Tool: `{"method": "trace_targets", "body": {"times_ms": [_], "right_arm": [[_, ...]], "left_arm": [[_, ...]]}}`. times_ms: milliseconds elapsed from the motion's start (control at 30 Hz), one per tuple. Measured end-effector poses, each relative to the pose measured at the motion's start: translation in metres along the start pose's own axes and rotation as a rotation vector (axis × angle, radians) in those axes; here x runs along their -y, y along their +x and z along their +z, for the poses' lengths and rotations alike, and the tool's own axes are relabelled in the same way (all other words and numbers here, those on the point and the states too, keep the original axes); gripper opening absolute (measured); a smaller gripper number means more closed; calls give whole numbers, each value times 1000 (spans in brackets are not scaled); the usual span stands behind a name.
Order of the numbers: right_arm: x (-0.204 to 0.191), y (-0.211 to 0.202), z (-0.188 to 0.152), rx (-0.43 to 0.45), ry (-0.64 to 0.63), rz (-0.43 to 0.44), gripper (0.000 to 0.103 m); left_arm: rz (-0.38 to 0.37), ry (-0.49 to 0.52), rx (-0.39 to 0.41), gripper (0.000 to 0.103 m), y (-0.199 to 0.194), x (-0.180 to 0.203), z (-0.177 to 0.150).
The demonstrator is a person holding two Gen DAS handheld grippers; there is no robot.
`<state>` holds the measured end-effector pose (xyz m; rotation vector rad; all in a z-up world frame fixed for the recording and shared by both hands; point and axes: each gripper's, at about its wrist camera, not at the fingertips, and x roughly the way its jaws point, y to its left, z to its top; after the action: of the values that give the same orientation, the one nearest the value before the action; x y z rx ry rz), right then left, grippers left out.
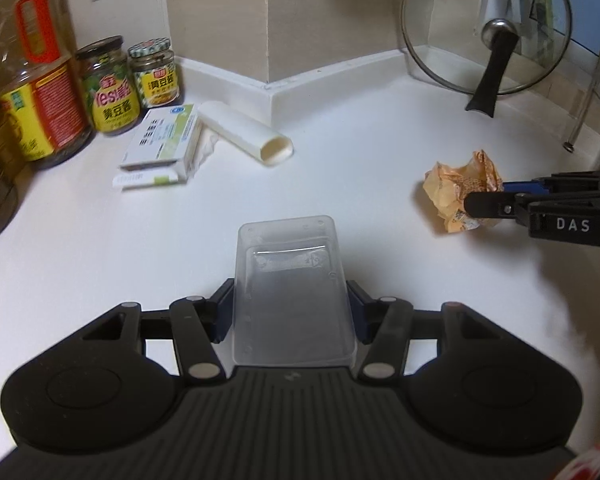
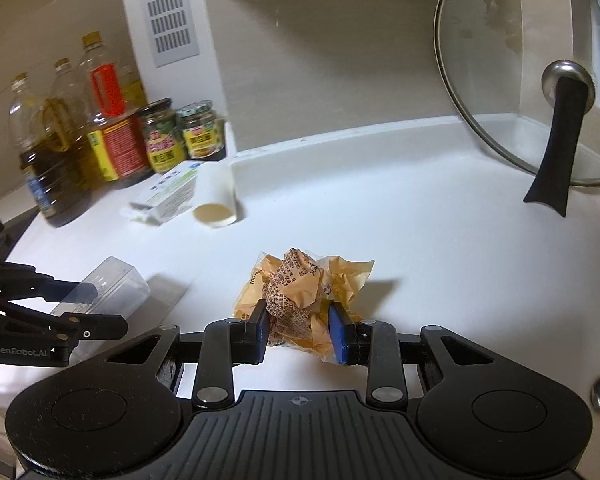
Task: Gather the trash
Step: 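Lift the box and wrapper and carry both over the wastebasket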
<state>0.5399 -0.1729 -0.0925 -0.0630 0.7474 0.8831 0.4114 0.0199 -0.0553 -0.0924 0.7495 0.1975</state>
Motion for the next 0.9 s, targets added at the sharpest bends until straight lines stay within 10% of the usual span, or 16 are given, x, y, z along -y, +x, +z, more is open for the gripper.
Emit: {"method": "trace_targets", "body": {"times_ms": [900], "right_arm": [[-175,-157,-125,27,-7,-58,32]], "left_arm": [[-100,22,-70,53,-129,-18,-173]]}}
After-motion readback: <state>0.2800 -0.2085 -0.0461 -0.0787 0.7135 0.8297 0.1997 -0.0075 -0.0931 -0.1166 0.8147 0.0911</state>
